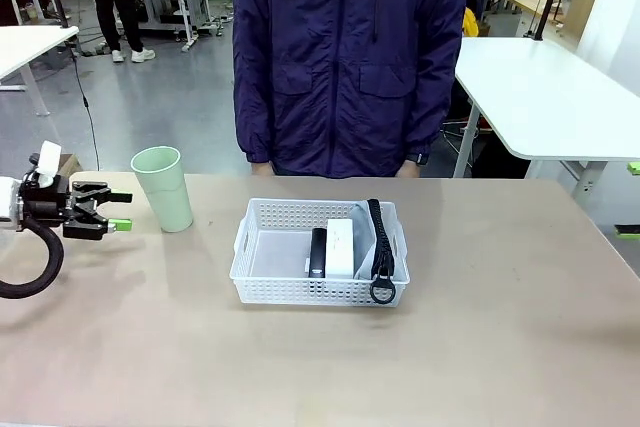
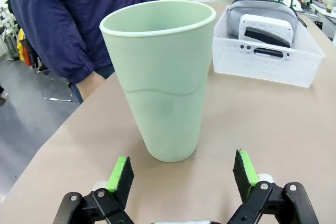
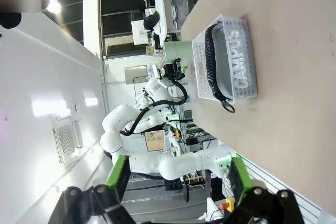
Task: Efficiently arrange items inside the basket to fit them all.
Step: Pick up the Reusable plastic cup and place it inside the Organizing basket.
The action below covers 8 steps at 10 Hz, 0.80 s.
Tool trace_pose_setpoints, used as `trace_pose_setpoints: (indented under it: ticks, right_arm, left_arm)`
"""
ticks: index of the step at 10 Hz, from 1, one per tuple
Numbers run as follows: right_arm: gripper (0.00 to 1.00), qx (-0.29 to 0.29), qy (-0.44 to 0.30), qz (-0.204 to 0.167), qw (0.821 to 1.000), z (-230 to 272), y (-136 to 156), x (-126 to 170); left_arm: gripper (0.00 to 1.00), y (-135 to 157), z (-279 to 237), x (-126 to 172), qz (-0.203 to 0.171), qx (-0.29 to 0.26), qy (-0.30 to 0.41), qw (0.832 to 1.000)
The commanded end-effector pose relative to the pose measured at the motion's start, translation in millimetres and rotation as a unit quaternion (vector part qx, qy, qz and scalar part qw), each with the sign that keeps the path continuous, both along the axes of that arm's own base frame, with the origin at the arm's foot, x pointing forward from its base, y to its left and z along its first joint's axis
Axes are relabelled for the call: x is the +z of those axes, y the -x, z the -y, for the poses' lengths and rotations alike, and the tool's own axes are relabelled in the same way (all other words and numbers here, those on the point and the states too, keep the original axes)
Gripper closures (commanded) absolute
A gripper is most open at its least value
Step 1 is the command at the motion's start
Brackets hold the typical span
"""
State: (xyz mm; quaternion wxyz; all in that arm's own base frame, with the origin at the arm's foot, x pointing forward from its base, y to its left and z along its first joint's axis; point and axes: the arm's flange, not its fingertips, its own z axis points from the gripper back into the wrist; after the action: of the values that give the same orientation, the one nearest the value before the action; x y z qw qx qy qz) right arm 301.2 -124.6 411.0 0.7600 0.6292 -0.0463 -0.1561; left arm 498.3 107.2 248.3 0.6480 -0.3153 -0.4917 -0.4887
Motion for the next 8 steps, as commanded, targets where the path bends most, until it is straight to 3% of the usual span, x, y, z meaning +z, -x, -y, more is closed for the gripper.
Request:
trace_pose_setpoints:
  ticks: [1,8]
  right_arm:
    - [0.0,-0.001,-0.005,-0.001,1.0,0.2,0.4,5.5]
    - [0.0,-0.001,-0.005,-0.001,1.0,0.2,0.4,5.5]
  left_arm:
    - [0.0,-9.8,9.3,-3.7,-0.008,0.027,-0.019,0.999]
    - [0.0,-43.7,51.1,-15.3,-0.044,0.024,-0.072,0.996]
